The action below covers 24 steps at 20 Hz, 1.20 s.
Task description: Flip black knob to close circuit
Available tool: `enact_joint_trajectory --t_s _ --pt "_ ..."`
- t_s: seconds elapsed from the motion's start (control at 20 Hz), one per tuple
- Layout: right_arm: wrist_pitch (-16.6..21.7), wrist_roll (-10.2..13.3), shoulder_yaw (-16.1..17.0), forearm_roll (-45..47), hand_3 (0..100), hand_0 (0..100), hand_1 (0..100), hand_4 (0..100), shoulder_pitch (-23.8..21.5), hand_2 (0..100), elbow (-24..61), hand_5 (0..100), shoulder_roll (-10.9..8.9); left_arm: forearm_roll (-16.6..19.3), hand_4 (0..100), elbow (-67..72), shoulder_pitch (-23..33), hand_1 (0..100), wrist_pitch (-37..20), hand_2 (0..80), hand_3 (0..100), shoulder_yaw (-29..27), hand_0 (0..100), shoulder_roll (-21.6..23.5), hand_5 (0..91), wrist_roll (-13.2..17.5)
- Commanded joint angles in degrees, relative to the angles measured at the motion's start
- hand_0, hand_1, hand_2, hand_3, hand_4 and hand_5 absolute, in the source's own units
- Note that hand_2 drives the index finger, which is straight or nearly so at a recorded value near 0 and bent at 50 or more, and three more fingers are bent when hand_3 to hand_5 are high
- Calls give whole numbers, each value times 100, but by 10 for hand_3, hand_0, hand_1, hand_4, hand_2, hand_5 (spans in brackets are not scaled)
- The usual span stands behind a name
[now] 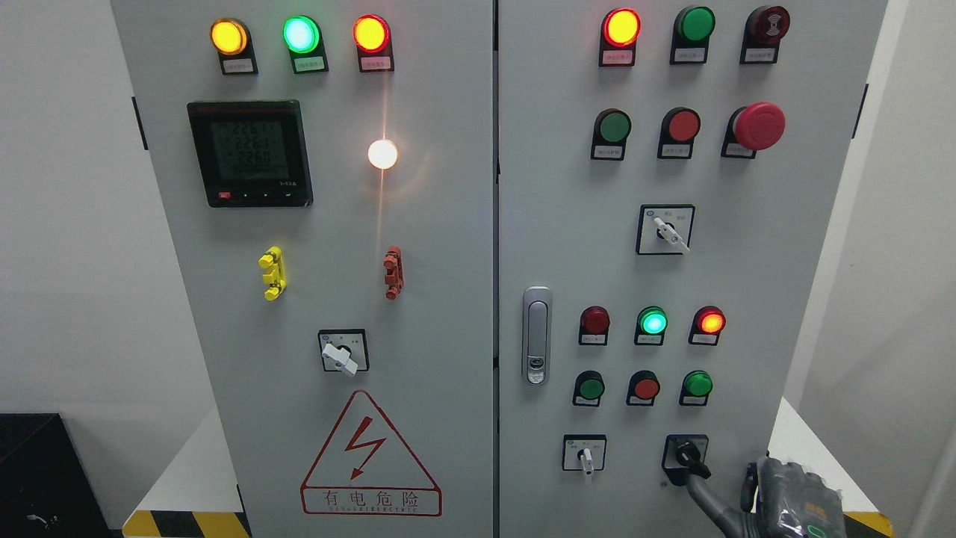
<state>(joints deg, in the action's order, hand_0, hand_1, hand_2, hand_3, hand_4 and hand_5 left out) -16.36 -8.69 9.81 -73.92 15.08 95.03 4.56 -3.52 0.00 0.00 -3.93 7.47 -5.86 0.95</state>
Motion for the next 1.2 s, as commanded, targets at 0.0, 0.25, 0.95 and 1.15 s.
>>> enact_joint_trajectory --t_s 0.0,0.25,0.95,1.15 --pt "2 51 -75 9 1000 0 63 908 -40 863 33 945 27 0 0 -132 123 556 -2 0 0 0 120 6 0 1" --pt "2 95 -198 9 1000 0 65 908 -128 861 33 945 36 0 0 -132 123 556 -2 0 0 0 120 6 0 1" --pt "10 262 -559 9 1000 0 67 905 -286 859 129 943 36 0 0 -132 123 556 -2 0 0 0 120 -3 0 1" --pt "37 350 -603 35 1000 0 69 896 -426 850 375 943 36 0 0 -132 123 556 -2 0 0 0 120 6 0 1"
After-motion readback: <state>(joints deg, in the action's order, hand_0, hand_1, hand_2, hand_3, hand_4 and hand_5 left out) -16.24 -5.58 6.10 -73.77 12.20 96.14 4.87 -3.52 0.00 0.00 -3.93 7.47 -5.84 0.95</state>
